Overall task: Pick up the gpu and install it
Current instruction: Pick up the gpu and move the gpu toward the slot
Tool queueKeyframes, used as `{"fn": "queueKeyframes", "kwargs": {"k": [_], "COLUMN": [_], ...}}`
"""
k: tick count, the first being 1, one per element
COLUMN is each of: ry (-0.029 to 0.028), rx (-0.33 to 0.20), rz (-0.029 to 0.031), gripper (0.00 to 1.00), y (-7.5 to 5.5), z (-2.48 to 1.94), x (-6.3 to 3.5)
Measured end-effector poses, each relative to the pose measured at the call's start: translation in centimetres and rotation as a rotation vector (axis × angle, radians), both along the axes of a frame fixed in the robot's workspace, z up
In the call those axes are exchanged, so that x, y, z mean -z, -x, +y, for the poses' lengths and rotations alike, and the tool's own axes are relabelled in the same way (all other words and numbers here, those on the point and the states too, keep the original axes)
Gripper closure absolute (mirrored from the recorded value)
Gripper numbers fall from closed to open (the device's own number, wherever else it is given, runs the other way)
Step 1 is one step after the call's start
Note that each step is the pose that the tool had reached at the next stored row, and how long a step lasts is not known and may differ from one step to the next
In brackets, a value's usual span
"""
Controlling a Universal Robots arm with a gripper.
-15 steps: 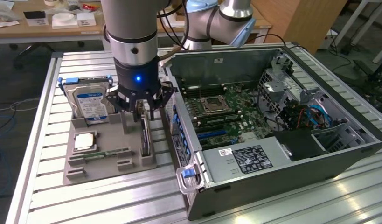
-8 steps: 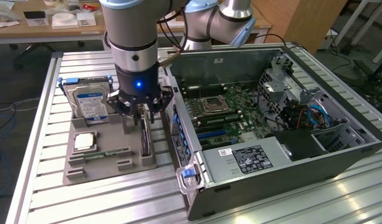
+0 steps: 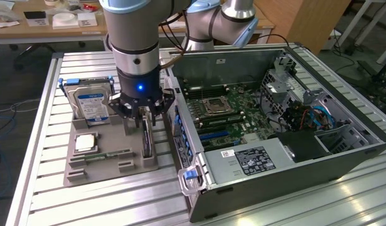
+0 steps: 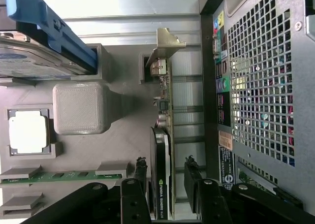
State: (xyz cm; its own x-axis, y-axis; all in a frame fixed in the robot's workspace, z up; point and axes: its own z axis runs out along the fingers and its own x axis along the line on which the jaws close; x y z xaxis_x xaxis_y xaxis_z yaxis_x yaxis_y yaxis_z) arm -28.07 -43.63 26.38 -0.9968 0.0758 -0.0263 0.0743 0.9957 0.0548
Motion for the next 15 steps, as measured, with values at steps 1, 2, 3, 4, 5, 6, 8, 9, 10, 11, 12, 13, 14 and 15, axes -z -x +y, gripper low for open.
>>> {"fn": "queueKeyframes", "kwargs": {"k": [1,2,3,4,5,6,8,9,10,11,12,13,14,15], "ry": [0.0,0.0,0.0,0.0,-0.0002,-0.0003,0.0,-0.0001,0.0,-0.0001,-0.0001,0.0,0.0,0.0], "rx": [0.0,0.0,0.0,0.0,0.0,0.0,0.0,0.0,0.0,0.0,0.0,0.0,0.0,0.0], "rz": [0.0,0.0,0.0001,0.0001,-0.0001,-0.0003,0.0,-0.0001,-0.0001,0.0,-0.0001,0.0,0.0,0.0], "gripper": [0.56,0.56,0.56,0.56,0.56,0.56,0.56,0.56,0.56,0.56,0.56,0.56,0.56,0.56], "y": [0.0,0.0,0.0,0.0,-0.01,-0.03,-0.03,-0.03,-0.03,-0.03,-0.04,-0.03,-0.04,-0.03], "z": [0.0,0.0,0.0,0.0,0.01,0.01,0.0,0.0,0.0,0.0,0.0,0.0,0.0,0.0], "x": [0.0,0.0,0.0,0.01,0.06,0.14,0.41,0.59,0.76,0.88,0.95,0.94,0.95,0.95]}}
